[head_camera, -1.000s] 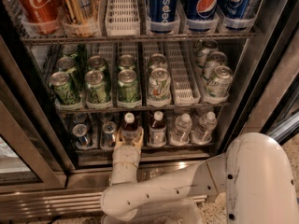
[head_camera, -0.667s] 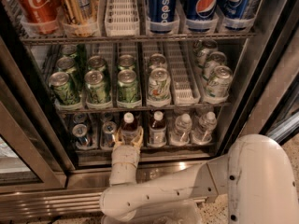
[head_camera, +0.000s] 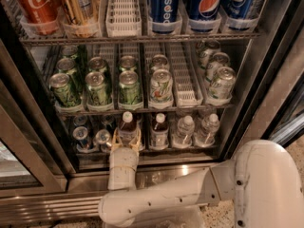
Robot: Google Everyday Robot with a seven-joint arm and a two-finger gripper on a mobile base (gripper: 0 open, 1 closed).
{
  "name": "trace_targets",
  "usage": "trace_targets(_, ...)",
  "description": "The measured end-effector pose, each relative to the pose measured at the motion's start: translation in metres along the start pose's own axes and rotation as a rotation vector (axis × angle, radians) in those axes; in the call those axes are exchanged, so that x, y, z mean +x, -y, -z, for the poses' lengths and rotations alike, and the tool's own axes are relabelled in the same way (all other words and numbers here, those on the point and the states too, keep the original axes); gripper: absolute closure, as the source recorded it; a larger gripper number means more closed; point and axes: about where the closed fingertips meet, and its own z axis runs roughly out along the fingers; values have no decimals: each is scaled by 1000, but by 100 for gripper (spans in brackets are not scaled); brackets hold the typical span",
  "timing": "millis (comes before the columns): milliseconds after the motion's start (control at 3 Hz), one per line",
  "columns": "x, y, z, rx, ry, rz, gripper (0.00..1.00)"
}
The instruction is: Pick blue plastic bottle from bottom shelf of fridge
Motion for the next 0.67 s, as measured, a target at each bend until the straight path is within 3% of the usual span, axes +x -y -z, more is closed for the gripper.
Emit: trace_targets(667,6,1,1,-1,0,-1,100)
